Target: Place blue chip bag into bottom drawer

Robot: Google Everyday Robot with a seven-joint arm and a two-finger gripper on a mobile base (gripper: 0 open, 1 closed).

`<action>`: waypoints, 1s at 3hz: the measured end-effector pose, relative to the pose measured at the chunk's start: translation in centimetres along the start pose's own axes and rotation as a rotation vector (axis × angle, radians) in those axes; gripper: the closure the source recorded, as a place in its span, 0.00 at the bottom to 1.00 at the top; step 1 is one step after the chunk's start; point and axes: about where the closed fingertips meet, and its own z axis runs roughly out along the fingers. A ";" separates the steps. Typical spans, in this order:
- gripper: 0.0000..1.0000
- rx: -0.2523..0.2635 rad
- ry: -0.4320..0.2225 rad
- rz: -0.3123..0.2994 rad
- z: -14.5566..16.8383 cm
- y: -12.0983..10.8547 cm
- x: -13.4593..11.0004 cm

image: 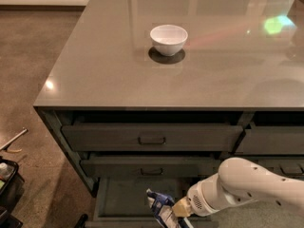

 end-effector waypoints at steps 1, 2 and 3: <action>1.00 -0.010 -0.043 -0.015 0.5 -1.7 -1.4; 1.00 -0.085 -0.084 -0.083 3.2 -2.9 -4.1; 1.00 -0.169 -0.140 -0.123 5.7 -4.4 -5.4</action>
Offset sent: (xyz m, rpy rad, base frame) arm 0.0902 0.0308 -0.0595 0.2378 -0.1235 0.1406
